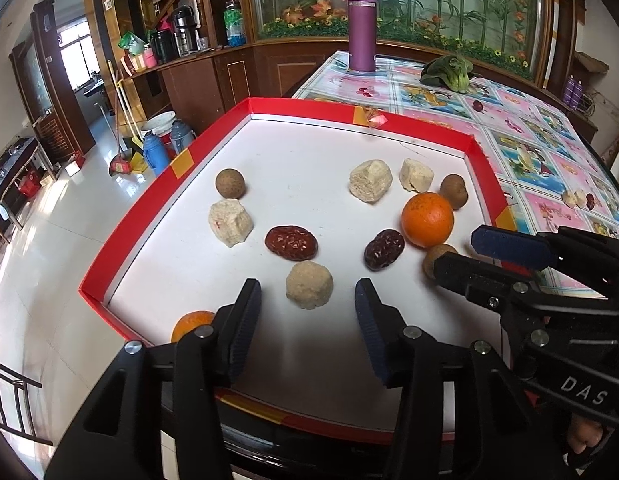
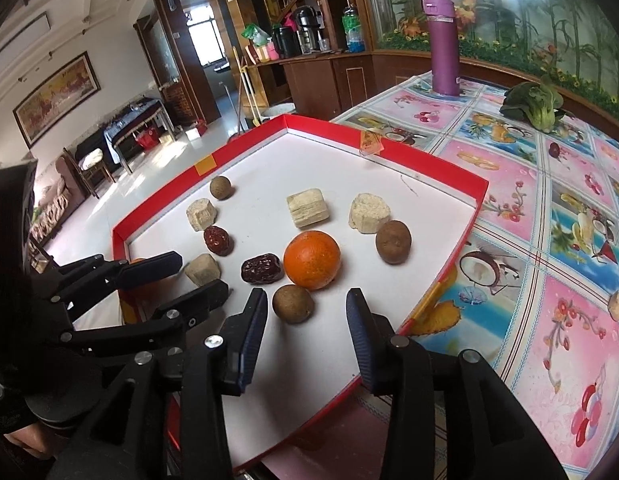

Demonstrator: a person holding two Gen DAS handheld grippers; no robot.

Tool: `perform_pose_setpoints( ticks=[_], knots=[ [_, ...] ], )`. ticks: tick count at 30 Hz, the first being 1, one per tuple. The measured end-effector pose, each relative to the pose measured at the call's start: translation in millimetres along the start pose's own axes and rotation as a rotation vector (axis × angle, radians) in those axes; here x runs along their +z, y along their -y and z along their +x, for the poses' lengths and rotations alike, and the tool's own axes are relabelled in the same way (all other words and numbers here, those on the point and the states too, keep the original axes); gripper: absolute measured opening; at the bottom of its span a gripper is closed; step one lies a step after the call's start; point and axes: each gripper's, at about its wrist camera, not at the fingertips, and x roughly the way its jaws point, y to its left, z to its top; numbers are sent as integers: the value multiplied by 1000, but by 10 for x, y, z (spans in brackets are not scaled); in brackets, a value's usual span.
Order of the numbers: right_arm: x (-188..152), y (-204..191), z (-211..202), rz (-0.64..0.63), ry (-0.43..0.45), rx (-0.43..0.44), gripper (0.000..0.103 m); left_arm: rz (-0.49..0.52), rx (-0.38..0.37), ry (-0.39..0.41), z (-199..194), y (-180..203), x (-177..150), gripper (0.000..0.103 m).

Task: Organize fruits
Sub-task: 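Lower both held items onto the tray and open both tools, then move both tools back toward the remaining fruits on the table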

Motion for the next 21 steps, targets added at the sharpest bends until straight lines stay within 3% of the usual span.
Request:
perform_pose_setpoints(
  ticks=[4, 11, 21],
  knots=[
    [-20, 33, -77, 10, 29, 11, 42, 8, 2, 8, -41, 32, -1, 59],
    [-43, 131, -233, 30, 90, 20, 50, 8, 28, 49, -153, 33, 22, 84],
    [-72, 239, -350, 18, 119, -15, 50, 18, -39, 134, -354, -155, -6, 91]
  ],
)
